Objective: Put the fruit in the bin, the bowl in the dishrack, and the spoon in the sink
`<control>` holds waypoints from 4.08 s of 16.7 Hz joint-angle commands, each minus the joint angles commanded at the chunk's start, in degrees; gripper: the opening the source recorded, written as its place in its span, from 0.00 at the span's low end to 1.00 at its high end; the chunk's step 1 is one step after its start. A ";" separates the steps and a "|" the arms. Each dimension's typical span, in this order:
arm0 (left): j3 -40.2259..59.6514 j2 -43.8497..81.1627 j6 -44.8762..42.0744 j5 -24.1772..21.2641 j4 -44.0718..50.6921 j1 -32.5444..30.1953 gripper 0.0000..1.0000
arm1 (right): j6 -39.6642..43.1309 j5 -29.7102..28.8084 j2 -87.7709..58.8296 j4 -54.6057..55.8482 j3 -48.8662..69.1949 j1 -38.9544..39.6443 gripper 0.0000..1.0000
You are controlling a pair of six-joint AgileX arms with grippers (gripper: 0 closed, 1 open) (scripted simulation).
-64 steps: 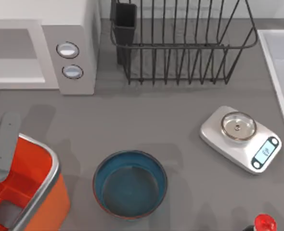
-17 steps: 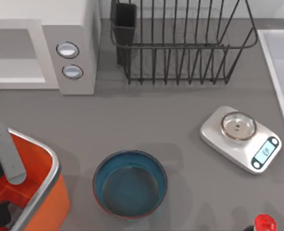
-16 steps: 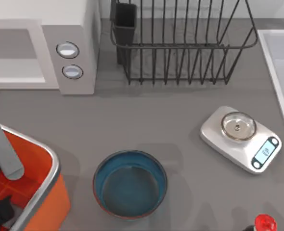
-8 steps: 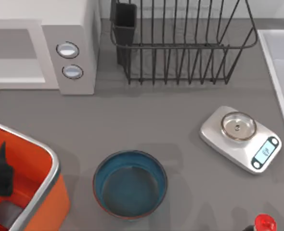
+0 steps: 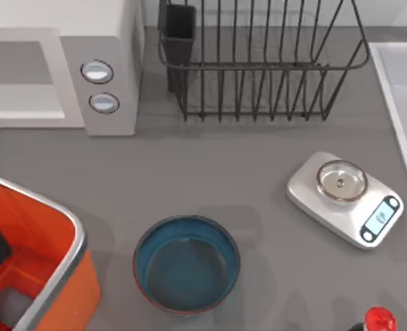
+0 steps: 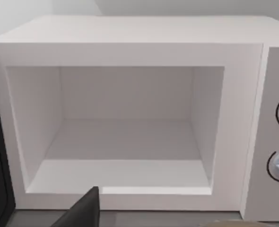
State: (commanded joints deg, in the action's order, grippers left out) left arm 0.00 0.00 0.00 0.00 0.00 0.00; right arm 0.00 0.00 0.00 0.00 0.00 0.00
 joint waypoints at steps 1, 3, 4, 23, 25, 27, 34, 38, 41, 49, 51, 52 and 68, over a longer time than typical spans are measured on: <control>0.00 0.00 0.00 0.00 0.00 0.00 1.00 | 0.00 0.00 0.00 0.00 0.00 0.00 1.00; 0.00 0.00 0.00 0.00 0.00 0.00 1.00 | 0.00 0.00 0.00 0.00 0.00 0.00 1.00; 0.00 0.00 0.00 0.00 0.00 0.00 1.00 | 0.00 0.00 0.00 0.00 0.00 0.00 1.00; 0.00 0.00 0.00 0.00 0.00 0.00 1.00 | -42.47 0.61 -86.59 -55.33 72.22 44.50 1.00; 0.00 0.00 0.00 0.00 0.00 0.00 1.00 | -45.48 0.67 -95.42 -61.21 79.83 46.73 1.00; 0.00 0.00 0.00 0.00 0.00 0.00 1.00 | -47.67 0.54 -102.63 -66.06 86.40 48.18 1.00; 0.00 0.00 0.00 0.00 0.00 0.00 1.00 | -50.26 -0.08 -112.81 -72.77 95.57 49.34 1.00; 0.00 0.00 0.00 0.00 0.00 0.00 1.00 | -50.18 -0.04 -112.71 -72.46 95.24 49.05 1.00; 0.00 0.00 0.00 0.00 0.00 0.00 1.00 | -50.09 -0.09 -113.68 -68.47 91.97 49.16 1.00; 0.00 0.00 0.00 0.00 0.00 0.00 1.00 | -50.49 -0.12 -118.15 -51.86 80.02 49.49 1.00; 0.00 0.00 0.00 0.00 0.00 0.00 1.00 | -50.49 -0.12 -118.17 -51.81 79.97 49.49 1.00; 0.00 0.00 0.00 0.00 0.00 0.00 1.00 | -50.49 -0.12 -118.17 -51.81 79.97 49.49 1.00; 0.00 0.00 0.00 0.00 0.00 0.00 1.00 | -50.49 -0.12 -118.17 -51.81 79.97 49.49 0.00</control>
State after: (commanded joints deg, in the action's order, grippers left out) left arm 0.00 0.00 0.00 0.00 0.00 0.00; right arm -50.49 -0.12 -118.17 -51.81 79.97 49.49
